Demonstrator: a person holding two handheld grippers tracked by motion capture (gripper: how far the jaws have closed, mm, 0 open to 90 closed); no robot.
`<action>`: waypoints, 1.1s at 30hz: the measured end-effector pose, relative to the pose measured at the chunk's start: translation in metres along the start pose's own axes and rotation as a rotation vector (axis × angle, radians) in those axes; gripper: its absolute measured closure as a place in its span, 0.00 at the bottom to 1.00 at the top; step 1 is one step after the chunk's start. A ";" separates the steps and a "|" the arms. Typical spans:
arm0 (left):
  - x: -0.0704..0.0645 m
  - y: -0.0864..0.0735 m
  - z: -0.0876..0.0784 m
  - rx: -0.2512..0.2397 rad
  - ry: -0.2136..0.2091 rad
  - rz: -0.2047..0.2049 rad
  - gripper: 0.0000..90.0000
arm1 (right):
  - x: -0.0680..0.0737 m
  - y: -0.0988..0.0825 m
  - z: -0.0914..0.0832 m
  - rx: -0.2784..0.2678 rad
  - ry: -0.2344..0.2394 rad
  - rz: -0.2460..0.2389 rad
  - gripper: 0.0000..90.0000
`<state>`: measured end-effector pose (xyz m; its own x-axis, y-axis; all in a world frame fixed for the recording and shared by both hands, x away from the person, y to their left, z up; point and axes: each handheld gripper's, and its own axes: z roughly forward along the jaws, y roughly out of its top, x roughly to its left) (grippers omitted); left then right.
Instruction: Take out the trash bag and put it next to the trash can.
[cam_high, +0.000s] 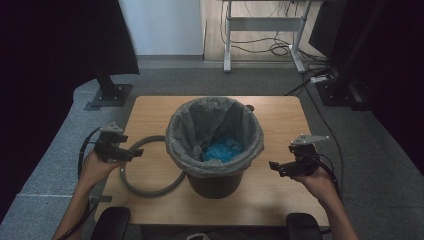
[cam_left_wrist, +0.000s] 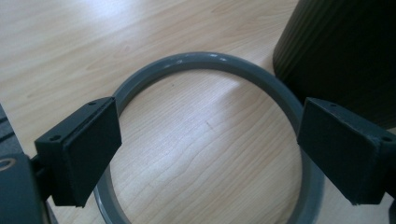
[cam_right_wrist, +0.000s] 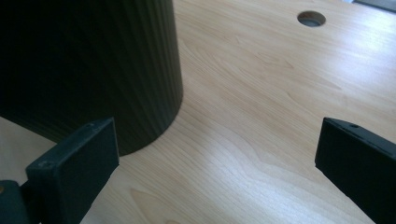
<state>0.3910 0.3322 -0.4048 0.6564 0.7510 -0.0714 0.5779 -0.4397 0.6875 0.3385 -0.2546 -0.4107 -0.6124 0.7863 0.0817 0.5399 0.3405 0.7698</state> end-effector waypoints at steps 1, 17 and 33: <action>-0.002 0.003 -0.002 -0.001 -0.004 0.004 0.07 | 0.001 0.003 -0.002 0.000 0.007 -0.003 0.00; -0.035 0.042 -0.037 -0.042 -0.092 0.100 0.05 | 0.017 0.052 -0.041 -0.021 0.082 -0.063 0.00; -0.070 0.085 -0.072 -0.109 -0.209 0.193 0.05 | 0.047 0.092 -0.064 -0.055 0.154 -0.156 0.00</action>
<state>0.3588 0.2775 -0.2896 0.8414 0.5358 -0.0710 0.3843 -0.5006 0.7757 0.3221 -0.2198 -0.2956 -0.7692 0.6370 0.0509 0.4020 0.4204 0.8134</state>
